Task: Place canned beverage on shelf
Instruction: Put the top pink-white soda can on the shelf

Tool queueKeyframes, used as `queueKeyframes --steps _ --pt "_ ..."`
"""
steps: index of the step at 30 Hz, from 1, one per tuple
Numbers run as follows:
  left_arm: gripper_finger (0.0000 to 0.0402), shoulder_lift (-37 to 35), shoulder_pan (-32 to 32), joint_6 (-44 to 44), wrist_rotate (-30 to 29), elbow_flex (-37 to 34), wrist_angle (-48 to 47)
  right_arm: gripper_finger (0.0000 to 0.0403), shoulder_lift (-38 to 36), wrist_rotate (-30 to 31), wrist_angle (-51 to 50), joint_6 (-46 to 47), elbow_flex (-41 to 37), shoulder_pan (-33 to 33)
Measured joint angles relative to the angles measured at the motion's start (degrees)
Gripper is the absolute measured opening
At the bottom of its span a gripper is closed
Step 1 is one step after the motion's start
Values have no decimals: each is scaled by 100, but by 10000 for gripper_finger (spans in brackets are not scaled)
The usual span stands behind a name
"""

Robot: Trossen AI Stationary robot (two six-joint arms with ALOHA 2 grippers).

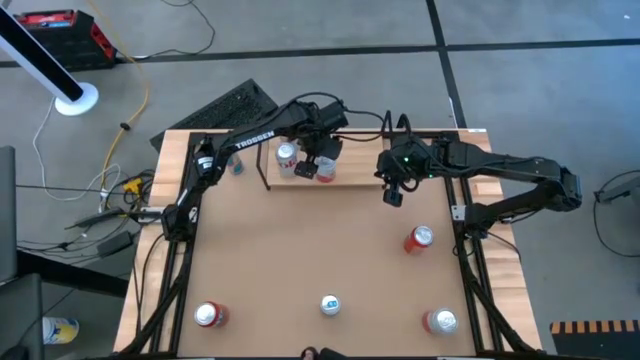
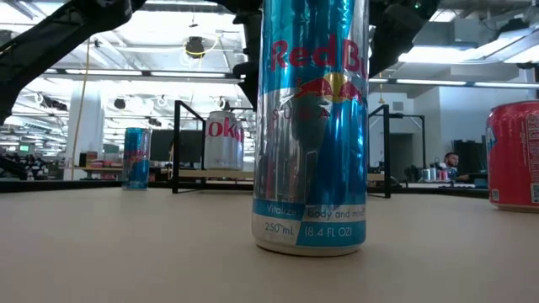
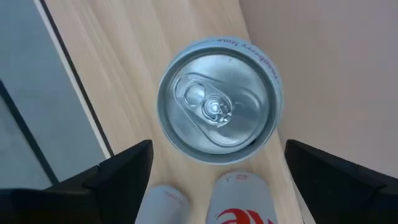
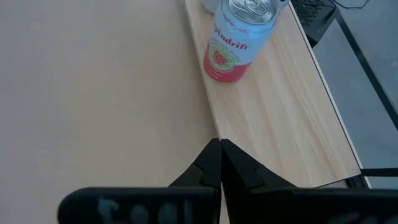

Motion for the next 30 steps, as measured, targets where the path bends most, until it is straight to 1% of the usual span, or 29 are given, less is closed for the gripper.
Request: queueKeyframes --steps 3,6,8,10,12,14,16,18,21,23,25,27,30 --pt "342 -2 -57 -32 -243 20 -41 27 0 -4 6 0 0 0" --pt "336 -13 -122 -250 -867 180 -250 27 2 -63 55 1 0 0" --pt "332 -47 -148 -439 -1081 297 -384 27 4 -300 187 -56 0 -2" --pt "329 -193 -149 -617 -906 247 -430 27 4 -674 383 -222 0 0" --pt "322 -346 -139 -784 -499 247 -446 27 6 -1072 556 -379 0 0" --pt "311 -549 -107 -1000 -215 247 -482 27 97 -1362 826 -493 0 3" --pt "295 -835 -105 -1171 -103 247 -546 27 253 -1500 1070 -571 0 17" --pt "273 -1149 -105 -1305 -24 247 -635 27 536 -1513 1391 -590 -2 17" --pt "233 -1691 -99 -1484 328 74 -914 27 1044 -1510 1776 -605 -2 17" --pt "202 -2167 -133 -1598 583 -345 -979 27 1366 -1509 2064 -647 -2 17" --pt "169 -2763 -177 -1657 681 -1099 -835 26 1612 -1510 2196 -706 -11 -4" --pt "138 -3491 -230 -1757 677 -2173 -308 24 1772 -1510 2323 -759 -9 -43" --pt "91 -4680 -336 -1820 643 -4061 814 23 1987 -1510 2484 -776 -7 -152"
